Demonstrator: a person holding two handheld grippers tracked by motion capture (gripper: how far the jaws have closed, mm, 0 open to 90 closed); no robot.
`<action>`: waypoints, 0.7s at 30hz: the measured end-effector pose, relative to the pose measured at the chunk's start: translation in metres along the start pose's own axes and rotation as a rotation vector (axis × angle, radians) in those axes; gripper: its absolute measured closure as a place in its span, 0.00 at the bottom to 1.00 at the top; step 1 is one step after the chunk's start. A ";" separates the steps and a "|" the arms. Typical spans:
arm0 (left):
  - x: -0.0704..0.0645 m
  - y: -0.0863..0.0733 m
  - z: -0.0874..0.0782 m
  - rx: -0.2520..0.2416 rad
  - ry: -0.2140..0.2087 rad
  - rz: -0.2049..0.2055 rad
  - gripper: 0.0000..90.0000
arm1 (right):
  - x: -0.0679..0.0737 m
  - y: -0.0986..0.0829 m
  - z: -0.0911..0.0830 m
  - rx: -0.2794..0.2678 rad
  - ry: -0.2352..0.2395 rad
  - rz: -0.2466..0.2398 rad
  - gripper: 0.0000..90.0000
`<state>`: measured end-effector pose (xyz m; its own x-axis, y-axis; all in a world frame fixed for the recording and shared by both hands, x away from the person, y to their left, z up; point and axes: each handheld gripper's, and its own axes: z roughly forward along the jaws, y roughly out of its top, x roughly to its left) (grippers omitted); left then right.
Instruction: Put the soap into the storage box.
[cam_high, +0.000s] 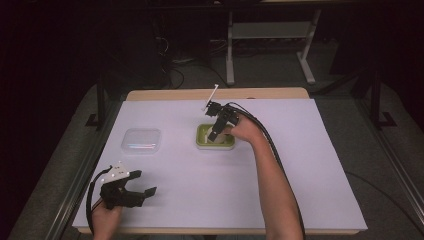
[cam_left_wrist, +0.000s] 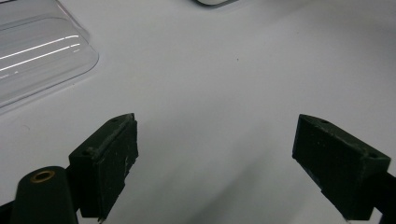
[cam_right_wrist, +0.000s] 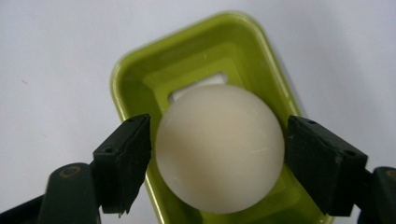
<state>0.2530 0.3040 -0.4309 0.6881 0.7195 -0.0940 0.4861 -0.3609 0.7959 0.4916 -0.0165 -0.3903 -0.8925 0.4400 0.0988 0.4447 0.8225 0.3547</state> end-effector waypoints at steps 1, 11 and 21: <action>0.000 0.000 0.000 0.000 0.000 0.000 0.15 | 0.000 0.000 0.000 0.000 0.000 0.000 0.26; -0.002 0.000 0.000 -0.003 0.000 0.000 0.15 | 0.008 -0.019 -0.025 -0.028 0.000 0.000 0.25; -0.002 0.000 0.001 0.003 0.000 0.003 0.15 | 0.014 -0.051 -0.037 -0.063 -0.002 0.030 0.23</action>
<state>0.2522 0.3021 -0.4314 0.6895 0.7184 -0.0919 0.4857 -0.3646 0.7944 0.4532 -0.0660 -0.3726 -0.8785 0.4653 0.1084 0.4660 0.7845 0.4090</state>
